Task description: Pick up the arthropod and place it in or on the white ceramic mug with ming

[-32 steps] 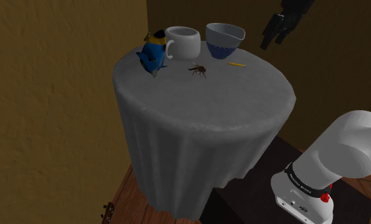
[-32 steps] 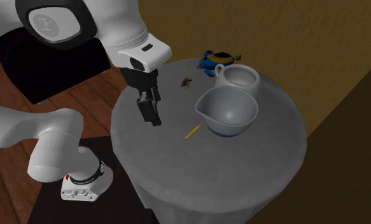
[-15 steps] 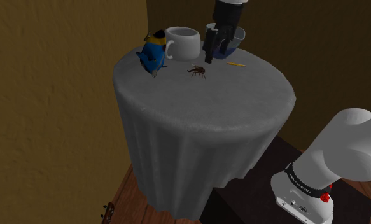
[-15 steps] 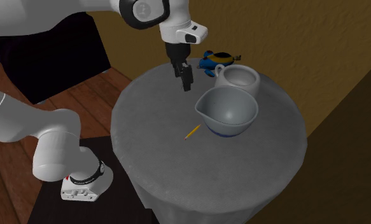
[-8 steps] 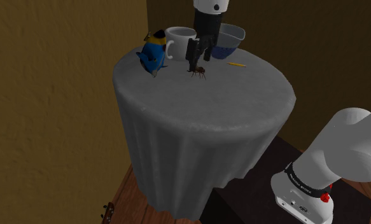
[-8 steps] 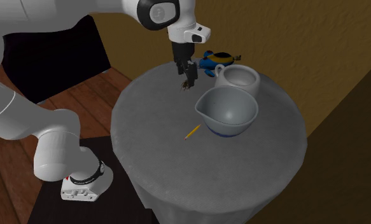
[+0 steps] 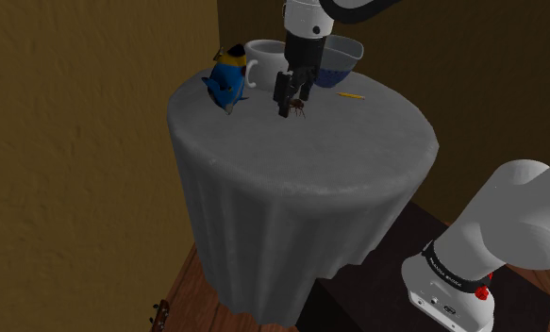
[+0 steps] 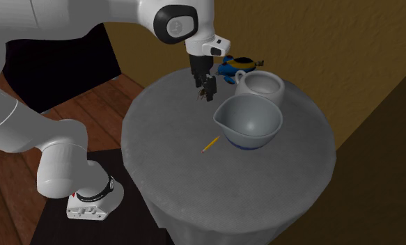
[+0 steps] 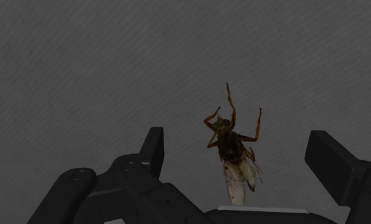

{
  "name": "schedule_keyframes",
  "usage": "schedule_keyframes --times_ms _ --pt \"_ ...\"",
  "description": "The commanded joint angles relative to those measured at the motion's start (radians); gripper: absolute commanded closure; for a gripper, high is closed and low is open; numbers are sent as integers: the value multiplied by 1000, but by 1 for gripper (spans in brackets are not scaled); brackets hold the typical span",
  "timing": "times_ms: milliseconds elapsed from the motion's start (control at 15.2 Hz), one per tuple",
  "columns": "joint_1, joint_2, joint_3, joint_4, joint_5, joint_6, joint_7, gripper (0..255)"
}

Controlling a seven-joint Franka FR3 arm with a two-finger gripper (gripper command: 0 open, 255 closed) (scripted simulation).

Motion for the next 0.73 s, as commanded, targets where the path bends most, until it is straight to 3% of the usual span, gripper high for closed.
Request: schedule_keyframes --times_ms 0,198,264,660 --pt "0 0 0 -1 0 1 0 0" --pt "0 0 0 -1 0 1 0 0" --pt "0 0 0 -1 0 1 0 255" --pt "0 0 0 -1 0 1 0 255"
